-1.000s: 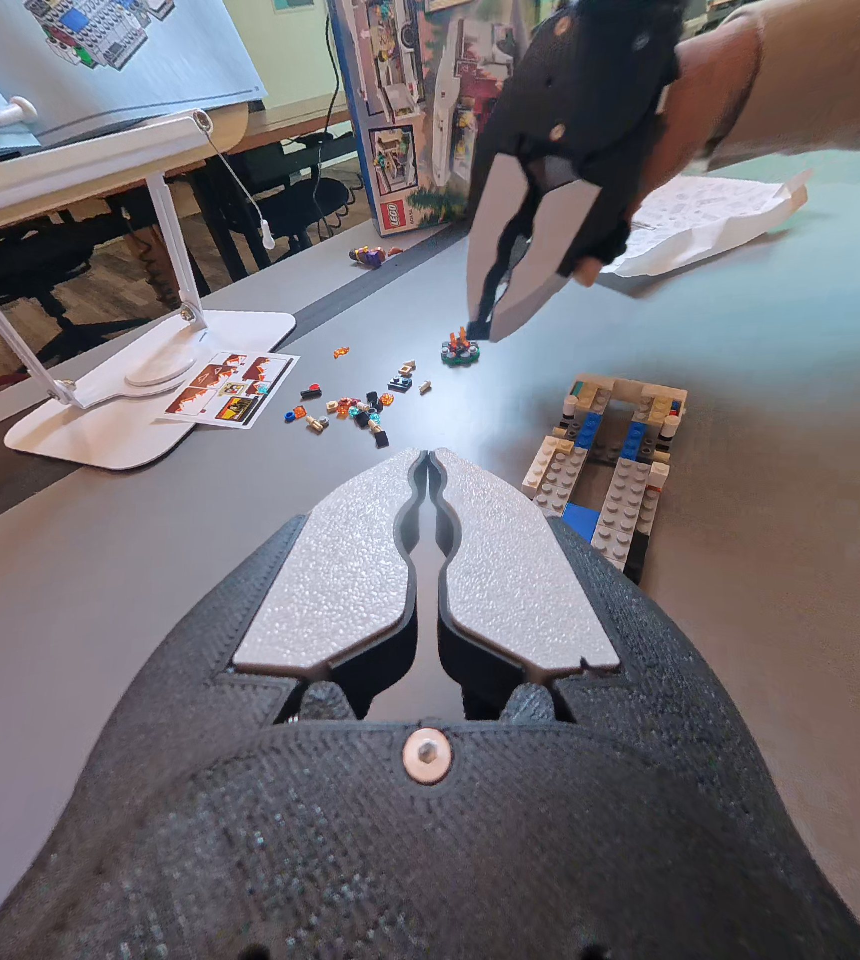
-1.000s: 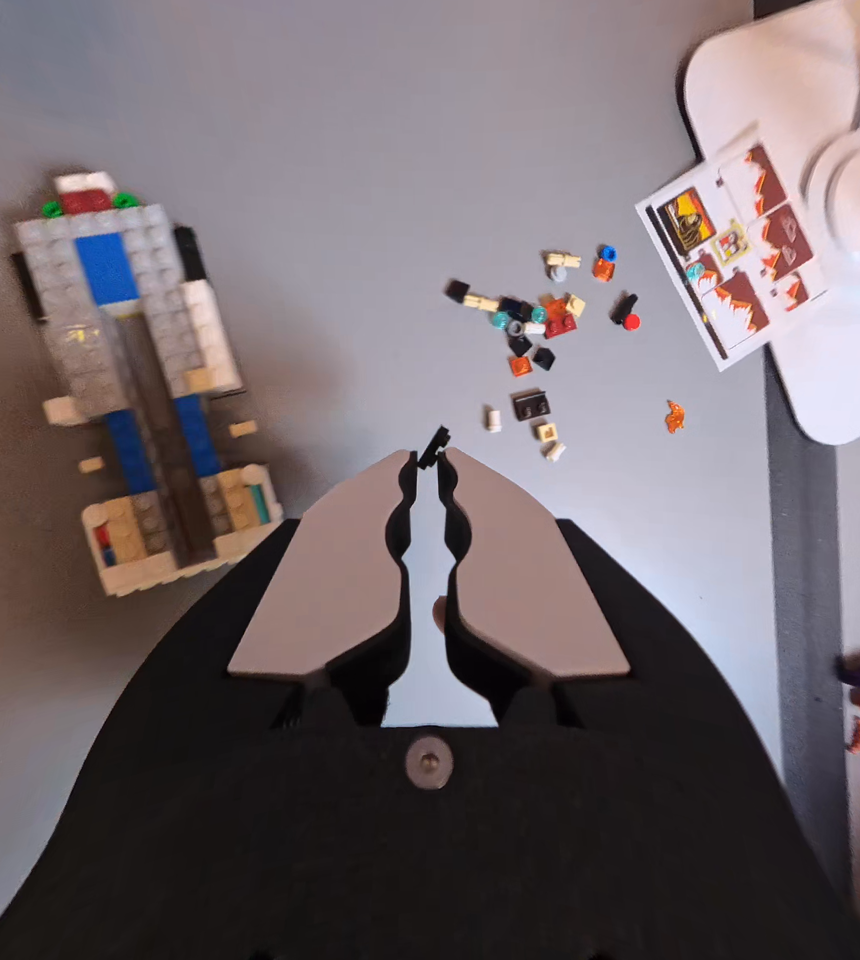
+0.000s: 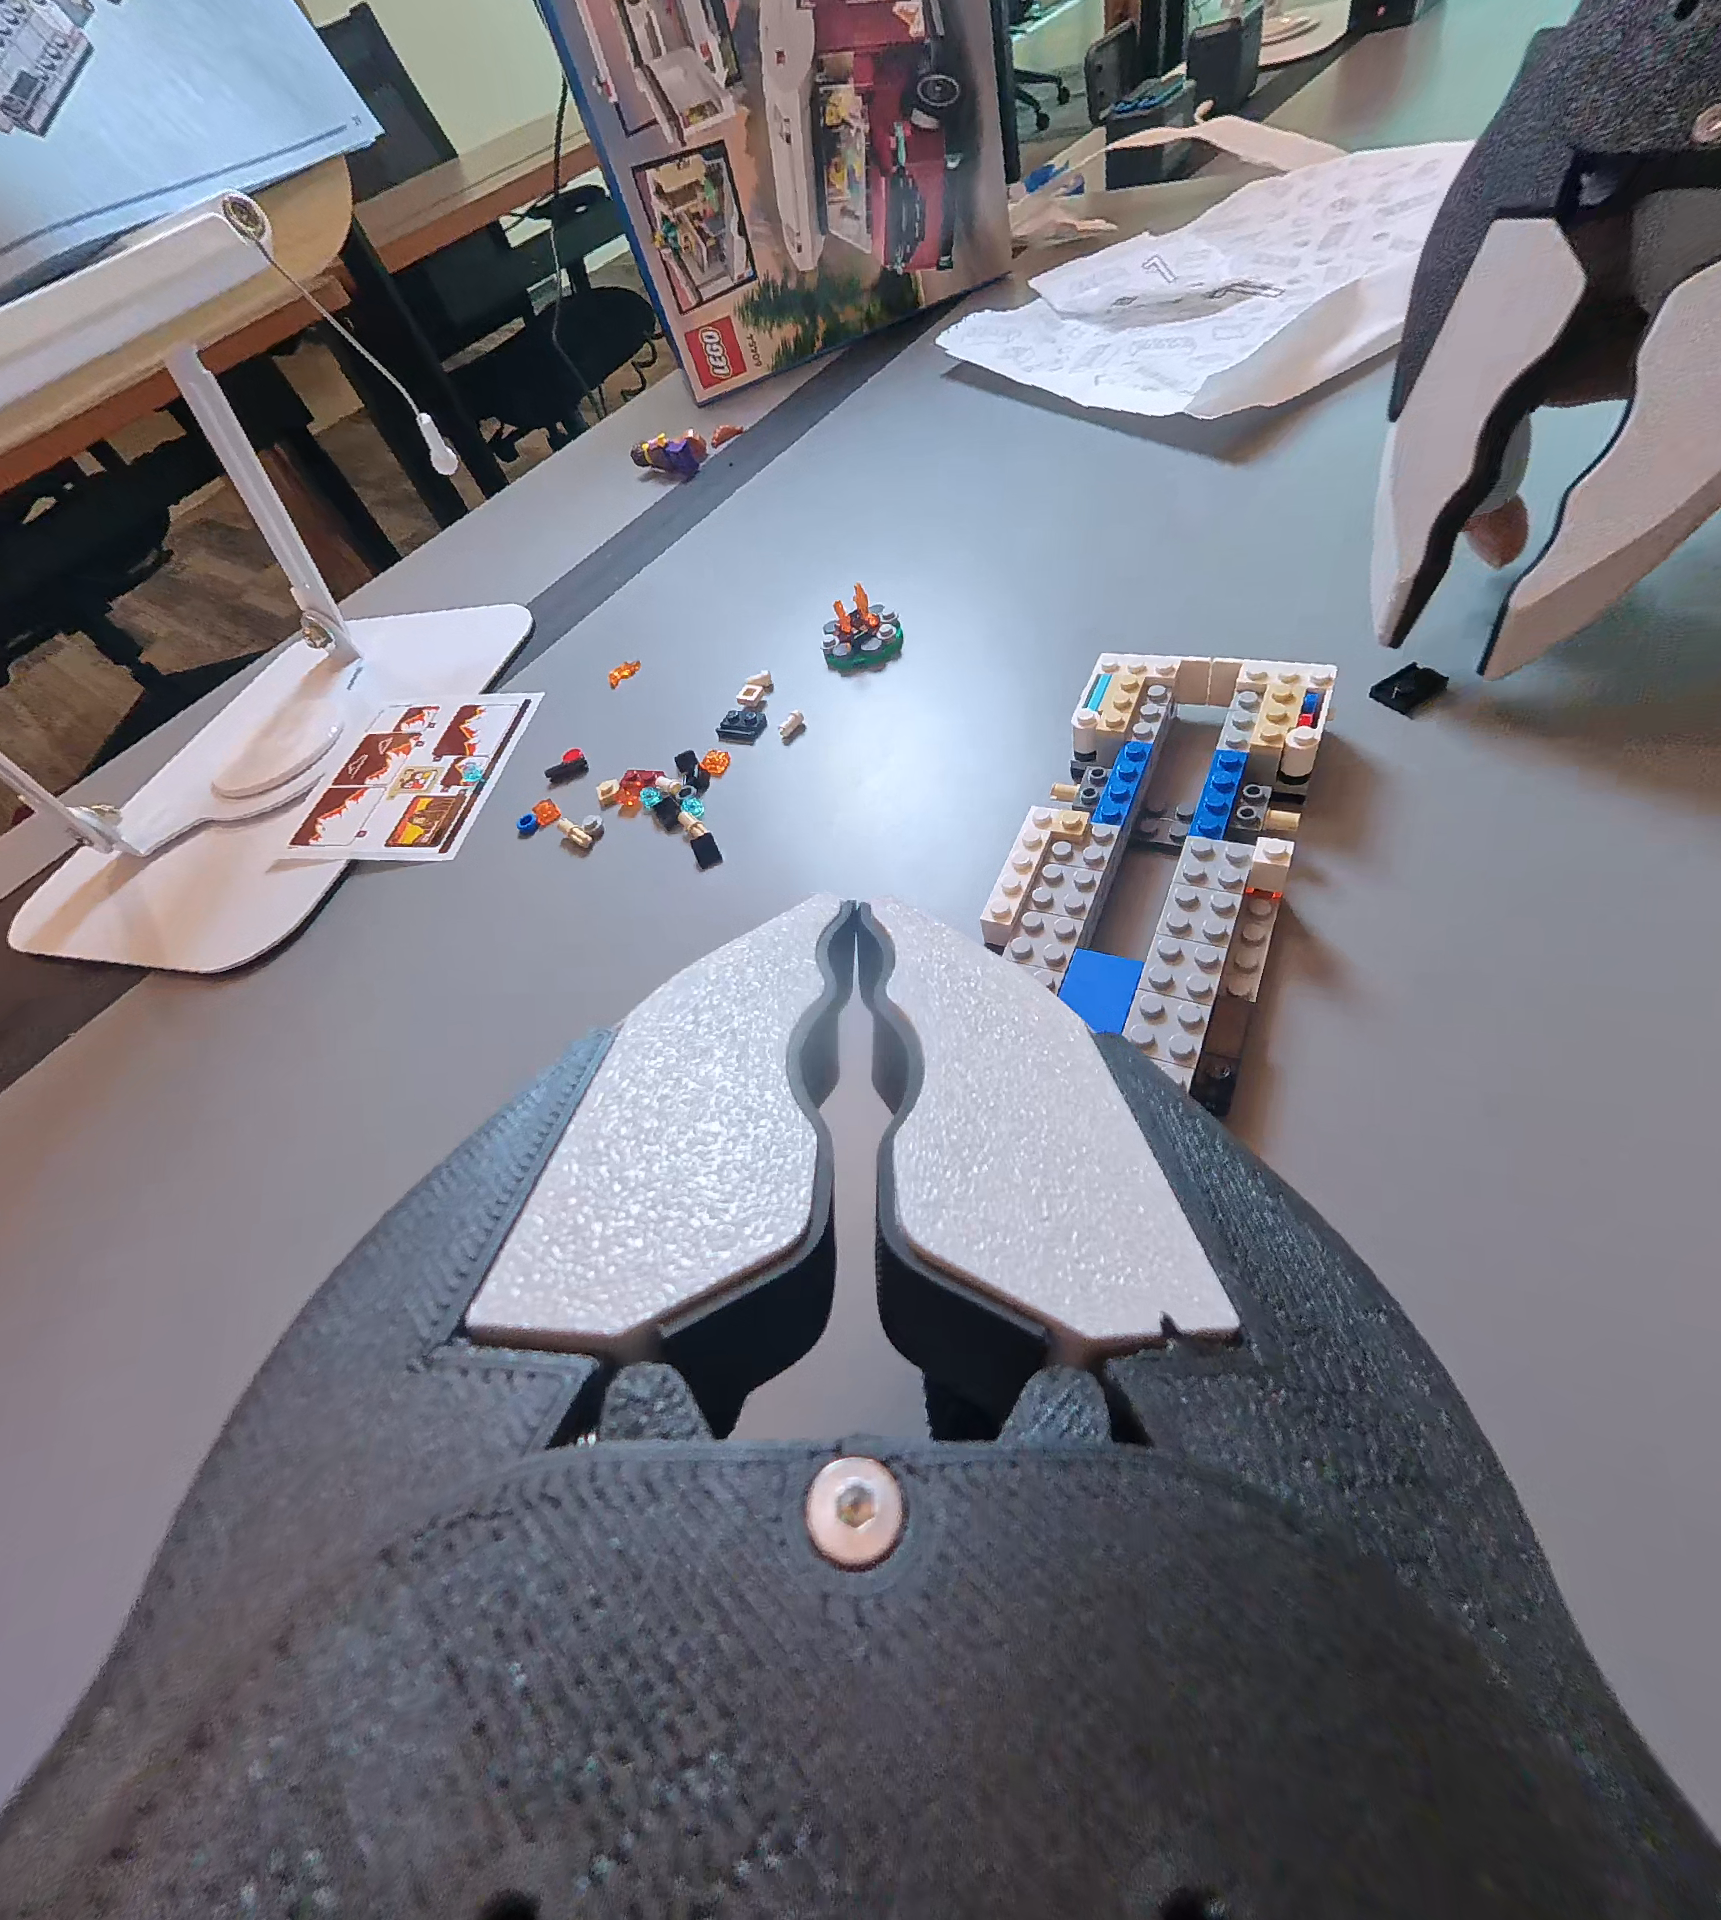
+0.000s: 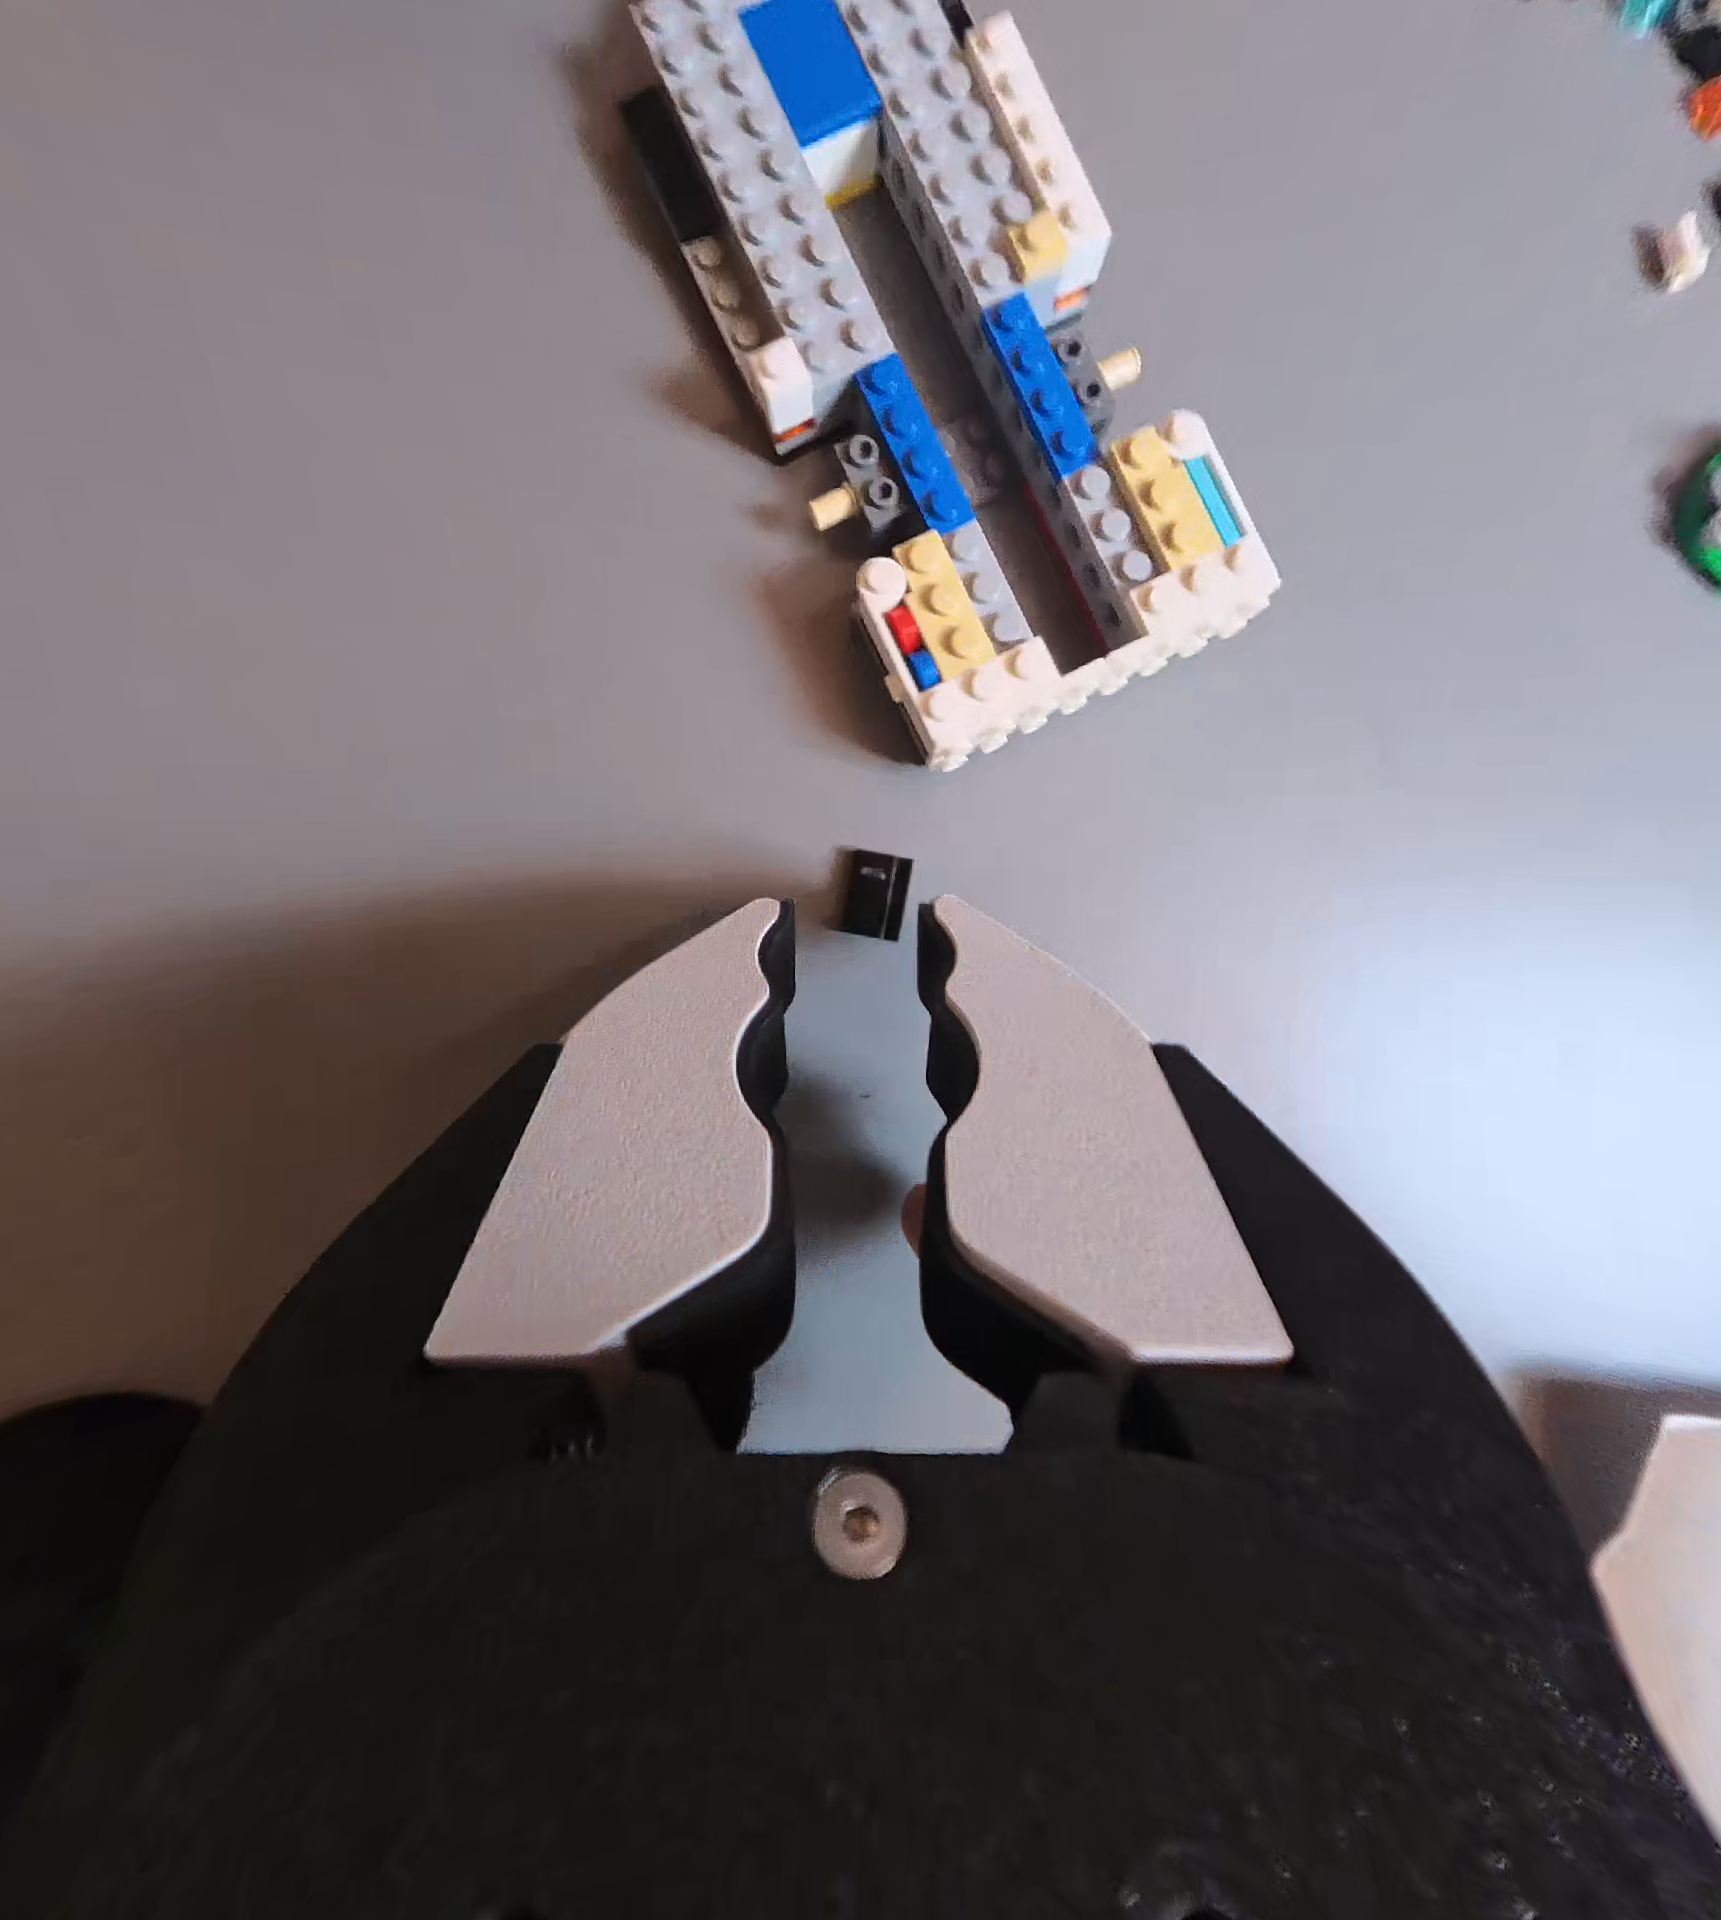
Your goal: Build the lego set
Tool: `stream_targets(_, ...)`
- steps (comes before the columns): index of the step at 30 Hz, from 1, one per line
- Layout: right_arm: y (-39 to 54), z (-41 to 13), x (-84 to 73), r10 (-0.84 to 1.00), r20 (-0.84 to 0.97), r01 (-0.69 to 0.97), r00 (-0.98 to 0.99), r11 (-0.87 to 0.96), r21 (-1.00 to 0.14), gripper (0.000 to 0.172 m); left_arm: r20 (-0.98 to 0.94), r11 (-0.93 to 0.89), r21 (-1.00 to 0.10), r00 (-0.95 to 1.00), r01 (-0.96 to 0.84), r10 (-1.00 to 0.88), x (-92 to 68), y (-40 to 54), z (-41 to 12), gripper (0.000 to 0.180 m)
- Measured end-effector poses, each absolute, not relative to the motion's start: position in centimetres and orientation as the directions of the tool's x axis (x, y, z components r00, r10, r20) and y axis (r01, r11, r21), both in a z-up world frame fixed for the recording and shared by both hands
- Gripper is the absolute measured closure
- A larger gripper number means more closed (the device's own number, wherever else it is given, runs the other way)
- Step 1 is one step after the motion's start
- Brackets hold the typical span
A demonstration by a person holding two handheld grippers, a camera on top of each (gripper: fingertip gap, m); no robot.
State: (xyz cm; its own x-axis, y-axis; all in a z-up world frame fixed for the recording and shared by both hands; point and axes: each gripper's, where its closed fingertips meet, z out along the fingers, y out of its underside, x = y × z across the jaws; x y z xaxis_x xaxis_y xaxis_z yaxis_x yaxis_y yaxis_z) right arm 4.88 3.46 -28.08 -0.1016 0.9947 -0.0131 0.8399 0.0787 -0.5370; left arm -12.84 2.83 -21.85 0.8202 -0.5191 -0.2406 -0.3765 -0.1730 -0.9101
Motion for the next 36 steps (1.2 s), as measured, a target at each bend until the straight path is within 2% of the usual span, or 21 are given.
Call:
stream_targets(4,3.3,-28.7,4.3,0.988,-0.035,0.863,-0.152,0.115,-0.493,0.151,-0.245,-0.170,-0.909,0.817,-0.382,-0.521,-12.8,2.8,-21.9,0.180)
stream_targets(9,1.3,-28.8,3.8,0.907,-0.067,0.844,-0.415,0.356,-0.400,0.154,-0.241,-0.179,-0.906,0.816,-0.383,-0.525,-12.9,2.9,-22.1,0.180)
stream_targets(13,-1.6,-28.3,4.9,0.827,-0.180,0.818,-0.532,0.447,-0.361,0.157,-0.250,-0.181,-0.902,0.815,-0.393,-0.523,-13.0,2.9,-22.2,0.180)
stream_targets(15,-1.3,-27.9,4.9,0.854,-0.146,0.826,-0.499,0.417,-0.380,0.156,-0.252,-0.176,-0.903,0.813,-0.393,-0.524,-13.0,2.8,-22.1,0.180)
stream_targets(19,1.3,-27.6,5.0,0.966,-0.084,0.880,-0.246,0.187,-0.437,0.148,-0.245,-0.172,-0.906,0.809,-0.388,-0.535,-12.8,2.7,-22.0,0.180)
stream_targets(23,1.8,-28.0,5.4,0.988,-0.135,0.881,-0.068,-0.004,-0.473,0.143,-0.235,-0.164,-0.911,0.801,-0.380,-0.551,-12.5,2.6,-21.8,0.180)
stream_targets(26,1.8,-28.6,5.1,0.989,-0.139,0.887,-0.055,-0.015,-0.461,0.143,-0.234,-0.161,-0.910,0.795,-0.382,-0.559,-12.3,2.5,-21.8,0.180)
stream_targets(32,0.7,-28.4,3.5,0.975,-0.155,0.878,-0.159,0.068,-0.473,0.145,-0.238,-0.158,-0.912,0.800,-0.380,-0.551,-12.5,2.5,-21.6,0.180)
stream_targets(36,0.9,-28.0,3.9,0.980,-0.094,0.864,-0.178,0.110,-0.491,0.146,-0.235,-0.156,-0.914,0.801,-0.375,-0.551,-12.6,2.5,-21.5,0.180)
